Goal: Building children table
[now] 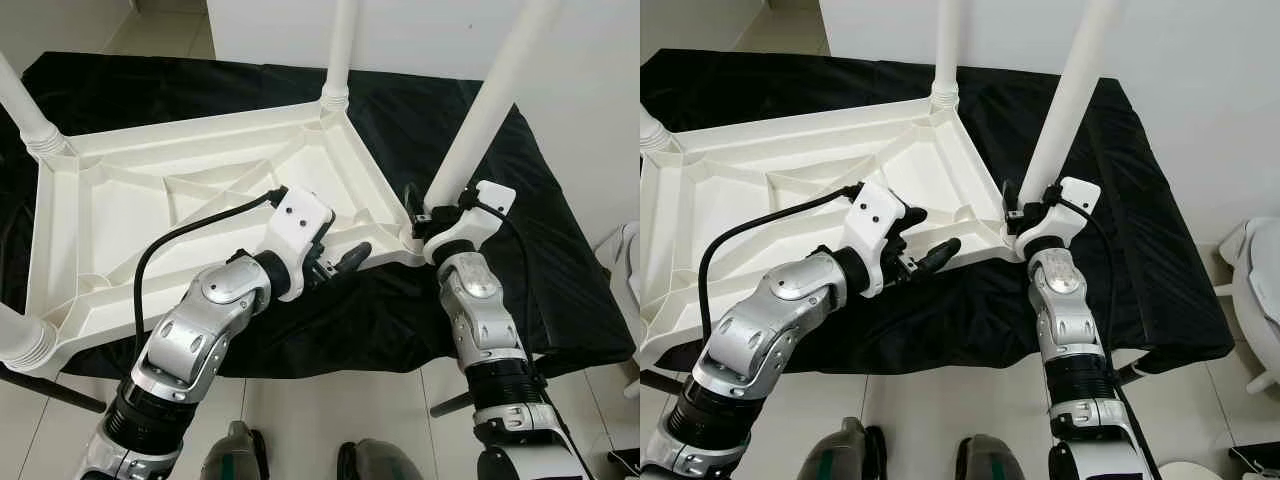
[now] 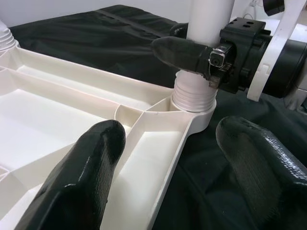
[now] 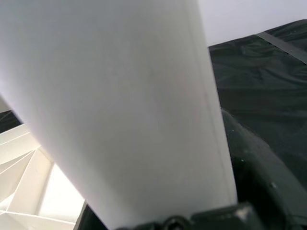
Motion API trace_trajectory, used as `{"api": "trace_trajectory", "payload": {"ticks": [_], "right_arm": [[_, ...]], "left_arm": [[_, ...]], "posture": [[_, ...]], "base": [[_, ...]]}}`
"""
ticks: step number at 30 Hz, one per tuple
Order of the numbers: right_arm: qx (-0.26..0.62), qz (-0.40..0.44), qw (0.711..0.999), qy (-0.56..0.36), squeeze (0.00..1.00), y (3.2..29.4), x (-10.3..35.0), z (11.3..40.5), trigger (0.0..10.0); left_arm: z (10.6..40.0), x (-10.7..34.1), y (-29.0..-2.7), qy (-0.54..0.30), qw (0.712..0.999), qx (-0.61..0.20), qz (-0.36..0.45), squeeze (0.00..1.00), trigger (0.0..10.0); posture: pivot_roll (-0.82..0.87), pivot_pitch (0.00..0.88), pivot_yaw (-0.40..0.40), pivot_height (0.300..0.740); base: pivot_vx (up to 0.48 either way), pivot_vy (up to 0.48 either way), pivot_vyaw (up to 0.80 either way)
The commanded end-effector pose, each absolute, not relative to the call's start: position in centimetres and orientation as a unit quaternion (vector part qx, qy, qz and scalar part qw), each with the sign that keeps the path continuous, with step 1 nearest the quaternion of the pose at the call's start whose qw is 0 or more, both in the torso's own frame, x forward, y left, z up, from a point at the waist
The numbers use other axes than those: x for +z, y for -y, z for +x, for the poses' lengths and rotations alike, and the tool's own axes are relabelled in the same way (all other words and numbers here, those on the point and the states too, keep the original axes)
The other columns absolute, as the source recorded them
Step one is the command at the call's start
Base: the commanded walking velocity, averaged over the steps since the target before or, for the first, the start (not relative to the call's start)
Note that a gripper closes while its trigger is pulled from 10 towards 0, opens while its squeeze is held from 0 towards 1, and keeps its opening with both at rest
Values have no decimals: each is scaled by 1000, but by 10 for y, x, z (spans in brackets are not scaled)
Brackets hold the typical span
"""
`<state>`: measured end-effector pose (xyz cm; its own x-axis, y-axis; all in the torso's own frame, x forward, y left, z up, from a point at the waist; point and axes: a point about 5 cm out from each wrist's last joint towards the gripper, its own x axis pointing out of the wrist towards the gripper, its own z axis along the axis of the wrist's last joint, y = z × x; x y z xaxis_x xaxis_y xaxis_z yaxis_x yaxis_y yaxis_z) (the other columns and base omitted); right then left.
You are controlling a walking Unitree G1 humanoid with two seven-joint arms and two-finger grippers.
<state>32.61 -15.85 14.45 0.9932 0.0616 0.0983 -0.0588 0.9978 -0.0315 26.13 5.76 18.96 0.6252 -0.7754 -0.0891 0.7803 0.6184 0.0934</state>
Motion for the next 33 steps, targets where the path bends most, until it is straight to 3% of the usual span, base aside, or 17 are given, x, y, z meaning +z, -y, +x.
{"api": "trace_trajectory", "payload": {"ticks": [1,10,12,14,17,33], "right_arm": [[8,-26,996,-83,0,171,93,314,10000],[-62,0,996,-68,0,158,101,314,10000],[-135,2,989,-53,0,149,109,315,10000],[-135,2,989,-53,0,149,109,315,10000],[-174,16,983,-51,0,131,116,316,10000],[-160,-1,986,-43,0,125,118,314,10000]], "left_arm": [[257,189,-56,-22,895,-441,61,0,10000],[257,189,-55,-22,894,-443,60,0,10000],[257,189,-54,-22,894,-444,60,0,10000],[257,189,-54,-22,894,-444,60,0,10000],[256,189,-54,-21,894,-444,61,0,10000],[257,190,-54,-19,896,-440,58,0,10000]], "posture": [[-122,100,7,740],[-123,100,6,740],[-120,98,4,740],[-120,98,4,740],[-111,92,-3,740],[-113,93,-10,740]], "base": [[0,0,0],[0,0,0],[0,0,0],[0,0,0],[0,0,0],[0,0,0]]}}
